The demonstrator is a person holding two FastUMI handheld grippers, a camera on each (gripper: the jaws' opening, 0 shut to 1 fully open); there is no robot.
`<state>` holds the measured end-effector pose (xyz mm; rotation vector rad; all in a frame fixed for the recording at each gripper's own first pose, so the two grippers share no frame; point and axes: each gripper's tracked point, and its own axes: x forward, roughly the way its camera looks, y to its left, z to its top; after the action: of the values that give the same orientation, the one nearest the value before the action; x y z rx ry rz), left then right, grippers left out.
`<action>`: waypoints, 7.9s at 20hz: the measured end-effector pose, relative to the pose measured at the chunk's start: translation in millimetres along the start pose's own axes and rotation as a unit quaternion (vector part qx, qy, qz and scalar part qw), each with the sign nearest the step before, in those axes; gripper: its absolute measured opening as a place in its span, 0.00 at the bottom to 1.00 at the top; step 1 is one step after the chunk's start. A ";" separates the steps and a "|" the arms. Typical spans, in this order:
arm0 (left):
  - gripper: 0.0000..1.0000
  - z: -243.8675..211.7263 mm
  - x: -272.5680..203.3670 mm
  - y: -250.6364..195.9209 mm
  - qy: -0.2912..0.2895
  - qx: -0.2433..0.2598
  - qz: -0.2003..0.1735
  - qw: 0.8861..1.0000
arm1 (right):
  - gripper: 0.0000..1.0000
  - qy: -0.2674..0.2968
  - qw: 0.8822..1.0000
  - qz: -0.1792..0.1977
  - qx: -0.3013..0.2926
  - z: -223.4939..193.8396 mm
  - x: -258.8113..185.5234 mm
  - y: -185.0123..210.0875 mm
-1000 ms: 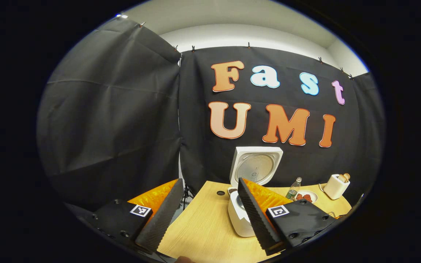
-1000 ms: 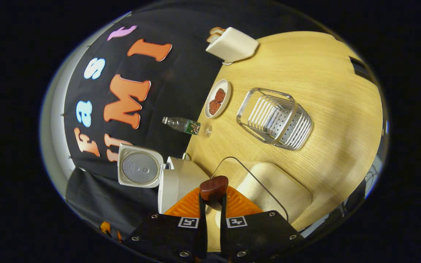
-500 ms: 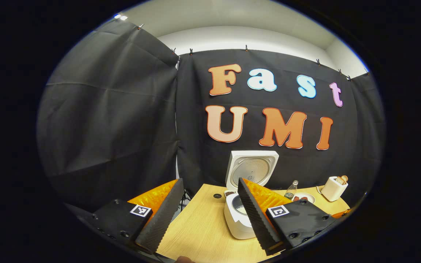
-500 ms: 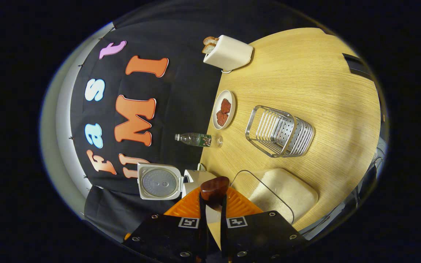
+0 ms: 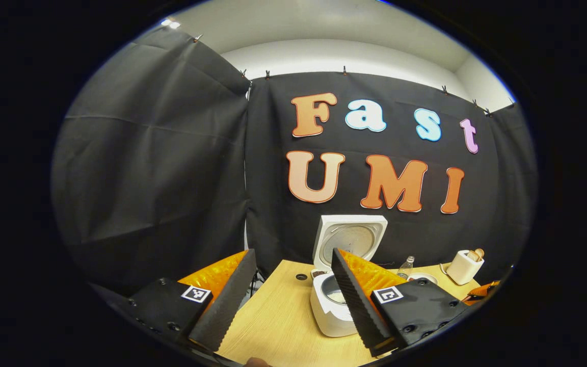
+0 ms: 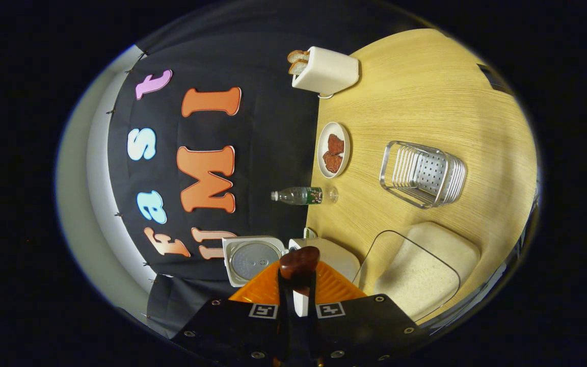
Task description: Close the left gripper, press the button to open the rice cooker; take a wooden spoon from the chopstick holder with the right hand, scoop a spoonful of rice and pour it into the rice cooker, then put the wooden spoon back into the chopstick holder.
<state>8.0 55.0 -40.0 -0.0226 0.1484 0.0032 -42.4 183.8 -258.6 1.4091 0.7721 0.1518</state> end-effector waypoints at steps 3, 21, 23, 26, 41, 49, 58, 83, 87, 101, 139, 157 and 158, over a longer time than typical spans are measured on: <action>1.00 1.0 0.3 -0.8 -0.001 0.003 -0.002 1.000 | 0.13 0.008 1.000 0.014 0.008 -1.6 9.4 23.0; 1.00 -17.7 12.8 -2.0 0.021 0.007 -0.021 1.000 | 0.13 0.034 0.998 0.050 -0.020 -31.5 119.5 144.2; 1.00 -19.2 16.6 2.1 0.024 0.006 -0.018 1.000 | 0.13 0.019 0.998 0.055 -0.038 -31.2 134.3 157.7; 1.00 -24.7 18.4 7.6 0.027 0.007 -0.011 1.000 | 0.13 0.000 0.996 0.049 -0.079 -35.1 153.5 166.3; 1.00 -41.1 37.6 46.0 0.042 -0.002 0.020 0.999 | 0.13 -0.015 0.971 0.067 -0.229 -73.1 199.1 212.2; 1.00 -44.5 44.2 49.1 0.044 0.000 0.023 0.999 | 0.13 -0.017 0.967 0.066 -0.244 -76.8 211.6 215.6; 1.00 -48.4 52.0 51.1 0.048 -0.002 0.026 0.998 | 0.13 -0.023 0.953 0.064 -0.294 -82.1 223.4 218.0; 1.00 -60.1 58.1 54.7 0.058 -0.007 0.028 0.998 | 0.13 -0.039 0.892 0.095 -0.441 -102.2 219.9 243.9; 1.00 -60.4 58.8 56.0 0.057 -0.009 0.028 0.998 | 0.13 -0.039 0.884 0.098 -0.455 -104.7 219.0 245.5; 1.00 -65.5 58.3 60.3 0.062 -0.014 0.027 0.998 | 0.13 -0.042 0.833 0.115 -0.540 -128.2 214.6 251.3; 1.00 -49.5 37.9 26.5 0.040 -0.011 0.003 0.999 | 0.13 -0.088 0.799 0.077 -0.590 -33.9 138.4 211.5; 1.00 -37.7 40.5 -27.8 0.024 0.009 -0.046 0.999 | 0.13 -0.157 0.824 -0.077 -0.538 117.5 -16.4 57.9; 1.00 -36.7 40.5 -32.3 0.023 0.010 -0.046 0.999 | 0.13 -0.156 0.826 -0.083 -0.536 119.8 -17.2 48.3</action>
<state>42.8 21.9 -81.5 -0.0105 0.1925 -0.0912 28.7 85.3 -211.4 0.2666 0.3909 0.1717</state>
